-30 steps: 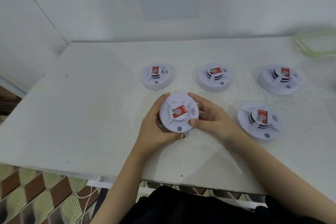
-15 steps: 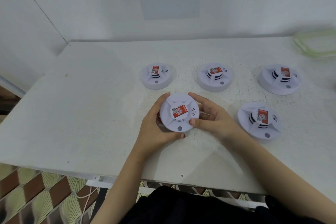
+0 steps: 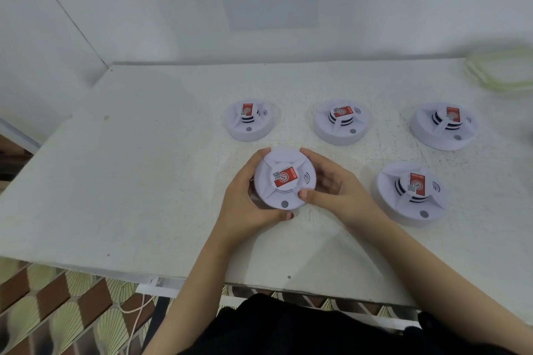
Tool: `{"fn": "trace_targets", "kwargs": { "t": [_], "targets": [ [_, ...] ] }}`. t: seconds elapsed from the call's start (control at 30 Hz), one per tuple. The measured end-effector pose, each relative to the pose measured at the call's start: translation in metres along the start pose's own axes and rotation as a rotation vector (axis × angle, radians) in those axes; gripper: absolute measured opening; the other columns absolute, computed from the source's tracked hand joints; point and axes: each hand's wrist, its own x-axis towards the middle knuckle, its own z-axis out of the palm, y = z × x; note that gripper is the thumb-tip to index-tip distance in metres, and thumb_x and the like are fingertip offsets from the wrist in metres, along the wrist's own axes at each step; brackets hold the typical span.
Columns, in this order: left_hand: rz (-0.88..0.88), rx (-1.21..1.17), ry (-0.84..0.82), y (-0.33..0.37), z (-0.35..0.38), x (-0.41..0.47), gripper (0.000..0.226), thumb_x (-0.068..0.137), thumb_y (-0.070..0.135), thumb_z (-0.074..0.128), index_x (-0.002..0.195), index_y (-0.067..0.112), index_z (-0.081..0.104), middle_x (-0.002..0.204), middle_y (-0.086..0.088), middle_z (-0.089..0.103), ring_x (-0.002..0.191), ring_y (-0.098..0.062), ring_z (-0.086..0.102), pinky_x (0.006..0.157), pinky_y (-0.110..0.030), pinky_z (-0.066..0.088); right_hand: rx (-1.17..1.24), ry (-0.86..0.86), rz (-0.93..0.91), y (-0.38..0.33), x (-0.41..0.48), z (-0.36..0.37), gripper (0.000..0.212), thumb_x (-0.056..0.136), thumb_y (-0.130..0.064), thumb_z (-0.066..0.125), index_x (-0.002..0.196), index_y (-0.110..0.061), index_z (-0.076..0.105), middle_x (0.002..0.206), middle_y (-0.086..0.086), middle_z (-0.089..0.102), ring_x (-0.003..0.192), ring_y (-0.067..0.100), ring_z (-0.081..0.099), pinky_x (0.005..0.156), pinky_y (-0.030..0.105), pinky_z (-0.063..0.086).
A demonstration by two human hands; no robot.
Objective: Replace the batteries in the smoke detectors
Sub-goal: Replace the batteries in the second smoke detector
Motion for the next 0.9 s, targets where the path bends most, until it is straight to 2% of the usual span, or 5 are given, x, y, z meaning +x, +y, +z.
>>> {"fn": "trace_targets", "kwargs": {
  "t": [0.43, 0.57, 0.63, 0.7, 0.9],
  "targets": [
    [0.024, 0.061, -0.015, -0.0025, 0.001, 0.0005, 0.098, 0.054, 0.02, 0.089, 0.14, 0.01, 0.042, 0.136, 0.005, 0.054, 0.125, -0.002, 0.051, 0.102, -0.022, 0.045, -0.024, -0.003, -0.003, 0.0013, -0.0003, -0.0007, 0.063, 0.08, 0.013, 0.061, 0.13, -0.02, 0.043, 0.12, -0.01, 0.06, 0.109, -0.002, 0.059, 0.087, 0.017, 0.049],
    [0.02, 0.074, -0.023, -0.0025, 0.0019, 0.0013, 0.098, 0.056, 0.017, 0.088, 0.141, 0.007, 0.041, 0.139, -0.003, 0.052, 0.127, -0.009, 0.051, 0.105, -0.027, 0.044, -0.028, -0.005, -0.004, 0.0012, 0.0, -0.0013, 0.062, 0.08, 0.014, 0.061, 0.13, -0.02, 0.043, 0.121, -0.01, 0.059, 0.107, -0.004, 0.059, 0.085, 0.015, 0.048],
    [0.013, 0.084, -0.052, -0.0014, 0.0039, 0.0026, 0.103, 0.058, 0.029, 0.086, 0.142, -0.004, 0.036, 0.146, -0.011, 0.044, 0.131, -0.019, 0.047, 0.109, -0.023, 0.036, -0.034, -0.004, -0.007, 0.001, -0.0002, -0.0011, 0.062, 0.08, 0.014, 0.06, 0.128, -0.021, 0.044, 0.12, -0.01, 0.059, 0.107, -0.004, 0.059, 0.085, 0.015, 0.048],
    [-0.017, 0.075, -0.073, 0.0032, 0.0043, 0.0038, 0.119, 0.055, 0.054, 0.083, 0.143, -0.008, 0.031, 0.149, -0.007, 0.035, 0.131, -0.013, 0.043, 0.108, -0.012, 0.029, -0.043, -0.003, -0.009, 0.001, -0.0001, -0.001, 0.061, 0.08, 0.014, 0.061, 0.126, -0.023, 0.045, 0.12, -0.011, 0.059, 0.106, -0.004, 0.059, 0.084, 0.015, 0.048],
    [0.025, 0.107, -0.016, -0.0026, 0.0017, 0.0024, 0.102, 0.053, 0.036, 0.086, 0.141, 0.01, 0.041, 0.138, 0.004, 0.051, 0.126, -0.001, 0.049, 0.104, -0.021, 0.043, -0.043, -0.004, -0.013, 0.0004, 0.0004, -0.0011, 0.06, 0.08, 0.014, 0.061, 0.123, -0.026, 0.047, 0.118, -0.011, 0.06, 0.104, -0.004, 0.061, 0.081, 0.014, 0.048]
  ]
}}
